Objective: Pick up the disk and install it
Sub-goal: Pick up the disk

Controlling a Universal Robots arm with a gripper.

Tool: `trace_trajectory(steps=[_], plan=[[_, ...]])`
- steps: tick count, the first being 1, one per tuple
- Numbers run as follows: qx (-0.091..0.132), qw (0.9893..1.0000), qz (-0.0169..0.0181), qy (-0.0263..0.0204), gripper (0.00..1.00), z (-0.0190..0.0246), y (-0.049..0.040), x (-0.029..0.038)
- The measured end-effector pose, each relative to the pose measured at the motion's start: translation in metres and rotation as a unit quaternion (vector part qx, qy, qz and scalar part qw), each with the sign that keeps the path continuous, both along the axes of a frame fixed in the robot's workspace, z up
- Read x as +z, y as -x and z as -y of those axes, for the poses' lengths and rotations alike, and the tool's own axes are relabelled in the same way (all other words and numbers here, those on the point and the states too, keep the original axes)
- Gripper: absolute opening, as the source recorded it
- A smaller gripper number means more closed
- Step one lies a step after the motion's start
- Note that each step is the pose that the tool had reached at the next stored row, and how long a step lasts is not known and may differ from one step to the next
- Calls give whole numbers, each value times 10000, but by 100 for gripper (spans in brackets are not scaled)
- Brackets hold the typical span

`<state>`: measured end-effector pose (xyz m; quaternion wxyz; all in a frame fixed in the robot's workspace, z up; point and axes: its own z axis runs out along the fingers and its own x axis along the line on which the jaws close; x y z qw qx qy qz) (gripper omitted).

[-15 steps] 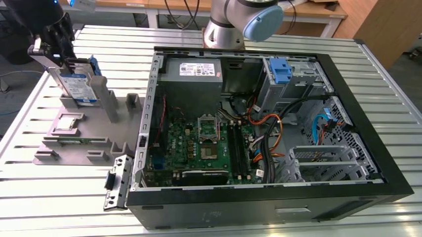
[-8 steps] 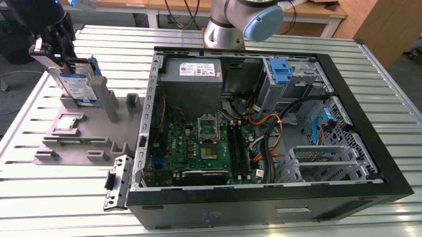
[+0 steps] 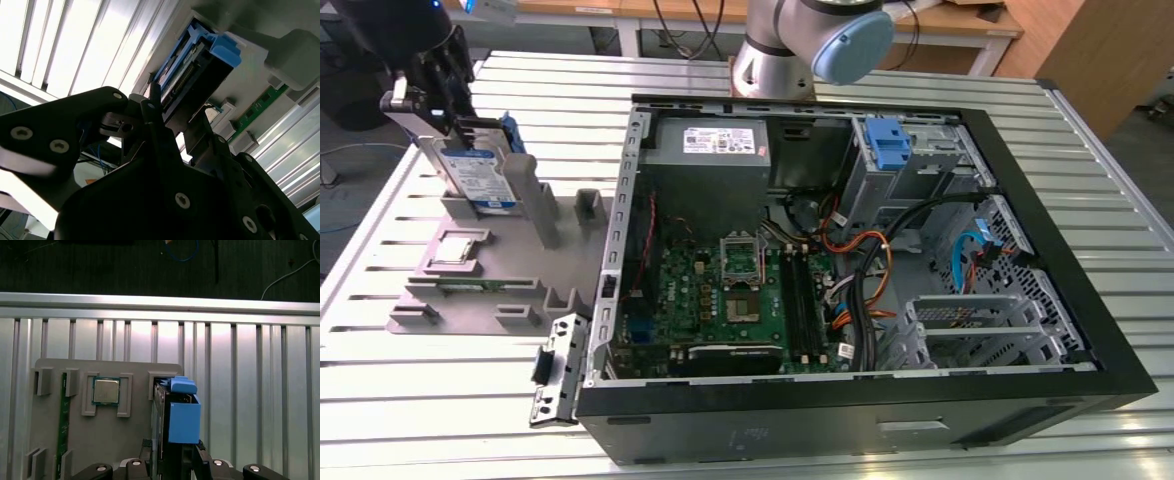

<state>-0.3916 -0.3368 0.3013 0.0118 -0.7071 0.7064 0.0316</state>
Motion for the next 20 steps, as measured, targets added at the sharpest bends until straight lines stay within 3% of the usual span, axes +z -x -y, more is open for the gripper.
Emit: trace_trajectory(steps=[8, 20], plan=[[-145, 9999, 0, 0, 45, 0, -3, -1], [-150, 9999, 0, 0, 45, -2, -3, -1]])
